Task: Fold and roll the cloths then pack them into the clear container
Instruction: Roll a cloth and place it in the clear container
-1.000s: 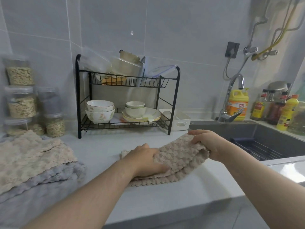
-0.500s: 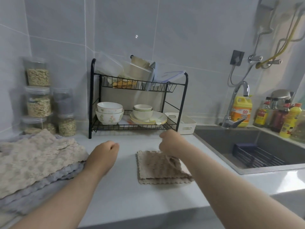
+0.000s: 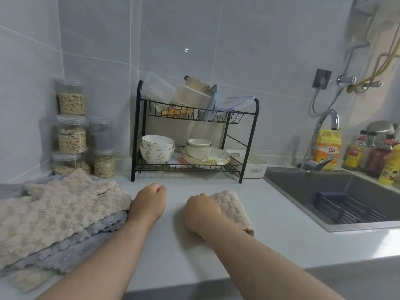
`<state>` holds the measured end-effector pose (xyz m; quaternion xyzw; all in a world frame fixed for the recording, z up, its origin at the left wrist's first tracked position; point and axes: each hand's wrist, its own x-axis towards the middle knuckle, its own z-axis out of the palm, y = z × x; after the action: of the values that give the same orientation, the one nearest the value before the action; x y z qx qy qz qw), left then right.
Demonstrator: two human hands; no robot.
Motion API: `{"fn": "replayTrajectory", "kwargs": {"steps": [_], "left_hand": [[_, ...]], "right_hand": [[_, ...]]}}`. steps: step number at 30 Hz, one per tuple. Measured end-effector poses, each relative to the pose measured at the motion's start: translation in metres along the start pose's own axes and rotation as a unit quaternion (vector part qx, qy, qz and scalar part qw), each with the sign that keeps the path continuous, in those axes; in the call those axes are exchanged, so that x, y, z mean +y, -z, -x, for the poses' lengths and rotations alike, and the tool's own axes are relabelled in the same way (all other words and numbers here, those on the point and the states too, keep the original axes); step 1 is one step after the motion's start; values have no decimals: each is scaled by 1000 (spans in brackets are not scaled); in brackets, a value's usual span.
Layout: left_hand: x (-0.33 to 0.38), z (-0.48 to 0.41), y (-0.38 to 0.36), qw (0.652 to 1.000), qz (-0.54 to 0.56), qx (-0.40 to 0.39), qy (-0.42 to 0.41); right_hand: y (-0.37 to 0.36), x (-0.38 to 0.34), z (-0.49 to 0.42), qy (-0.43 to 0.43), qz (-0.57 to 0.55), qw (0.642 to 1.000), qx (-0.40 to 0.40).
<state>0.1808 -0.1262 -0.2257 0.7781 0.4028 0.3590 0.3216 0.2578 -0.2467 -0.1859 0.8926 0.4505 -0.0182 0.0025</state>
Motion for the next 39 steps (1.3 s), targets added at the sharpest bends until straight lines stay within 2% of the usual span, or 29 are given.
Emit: {"fn": "replayTrajectory", "kwargs": {"steps": [4, 7, 9, 12, 14, 16, 18, 20, 22, 25, 28, 30, 33, 35, 37, 39], "left_hand": [[-2, -1, 0, 1000, 7, 0, -1], [-3, -1, -1, 1000, 16, -7, 4], [-3, -1, -2, 1000, 18, -18, 7], [-2, -2, -3, 999, 20, -26, 18], [-2, -2, -2, 999, 17, -29, 20], [-2, -1, -1, 999, 24, -31, 16], [0, 1, 0, 999, 44, -27, 8], [1, 2, 0, 997, 68, -22, -9], [2, 5, 1, 996, 75, -29, -32], [7, 11, 3, 991, 100, -30, -88], [15, 18, 4, 982, 131, -61, -120], [19, 19, 4, 974, 165, -97, -123], [19, 18, 7, 939, 246, -181, -155], [21, 18, 7, 927, 271, -220, -140], [23, 18, 6, 937, 252, -219, -101], [22, 13, 2, 959, 212, -174, -75]], "right_hand": [[-2, -1, 14, 49, 78, 996, 18], [5, 13, 32, 122, -8, 992, 44], [14, 30, 43, 134, -85, 983, 97], [24, 59, 50, 61, -200, 957, 203], [24, 84, 41, -57, -208, 947, 237], [18, 104, 31, -168, -168, 954, 182], [10, 110, 23, -204, -190, 956, 90], [3, 108, 15, -186, -256, 947, 56], [0, 102, 9, -147, -289, 943, 82], [2, 94, 8, -30, -301, 942, 147], [10, 86, 11, 95, -303, 934, 164], [18, 80, 10, 142, -286, 932, 171], [28, 78, 3, 162, -290, 928, 171], [30, 78, -3, 163, -295, 928, 162], [30, 78, -7, 157, -309, 926, 149], [26, 79, -11, 153, -340, 917, 143]]}}
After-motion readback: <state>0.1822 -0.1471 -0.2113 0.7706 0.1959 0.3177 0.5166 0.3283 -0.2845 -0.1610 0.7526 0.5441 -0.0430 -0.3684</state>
